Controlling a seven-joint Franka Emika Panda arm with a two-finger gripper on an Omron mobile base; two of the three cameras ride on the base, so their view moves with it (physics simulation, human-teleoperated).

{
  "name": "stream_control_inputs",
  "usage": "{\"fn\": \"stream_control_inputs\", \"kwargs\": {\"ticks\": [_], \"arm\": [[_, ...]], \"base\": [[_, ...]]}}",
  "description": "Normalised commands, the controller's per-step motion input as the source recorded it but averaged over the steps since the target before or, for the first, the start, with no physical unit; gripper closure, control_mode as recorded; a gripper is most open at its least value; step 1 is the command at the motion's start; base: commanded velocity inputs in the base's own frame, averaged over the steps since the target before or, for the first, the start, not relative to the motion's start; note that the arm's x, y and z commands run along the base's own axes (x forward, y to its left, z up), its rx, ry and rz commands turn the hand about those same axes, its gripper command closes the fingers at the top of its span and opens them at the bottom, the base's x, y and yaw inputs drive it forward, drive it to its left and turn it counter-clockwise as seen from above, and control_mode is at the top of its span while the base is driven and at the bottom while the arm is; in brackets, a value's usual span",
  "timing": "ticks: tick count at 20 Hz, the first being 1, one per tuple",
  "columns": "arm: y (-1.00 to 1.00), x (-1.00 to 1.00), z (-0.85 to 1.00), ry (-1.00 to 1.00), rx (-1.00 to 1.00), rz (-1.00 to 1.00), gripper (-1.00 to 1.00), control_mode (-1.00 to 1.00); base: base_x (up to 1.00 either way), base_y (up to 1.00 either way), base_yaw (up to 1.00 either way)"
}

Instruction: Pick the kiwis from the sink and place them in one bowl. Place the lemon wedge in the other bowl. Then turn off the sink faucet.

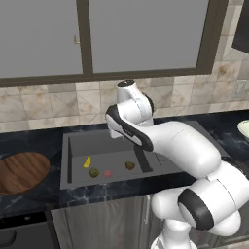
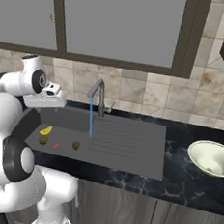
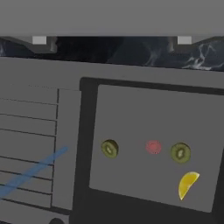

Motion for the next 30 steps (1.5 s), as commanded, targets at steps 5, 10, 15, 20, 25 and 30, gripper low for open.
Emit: {"fn": "stream_control_inputs", "kwargs": {"ticks": [5,10,15,20,25,30], "arm": [[0.0,0.01,-0.24,0.0,-0.11,0.0,-1.0,-1.0],[0.0,0.02,-0.21,0.0,-0.02,0.0,-1.0,-1.0],[0.0,0.04,-0.18,0.0,-0.02,0.0,-1.0,-1.0],[0.0,0.06,-0.21,0.0,-0.03,0.0,-1.0,-1.0],[0.0,0.17,-0.24,0.0,-0.03,0.0,-1.0,-1.0],[0.0,0.23,-0.22,0.0,-0.01,0.0,-1.0,-1.0]], "base": [[0.0,0.0,0.0],[0.0,0.0,0.0],[0.0,0.0,0.0],[0.0,0.0,0.0],[0.0,0.0,0.0],[0.0,0.0,0.0]]}}
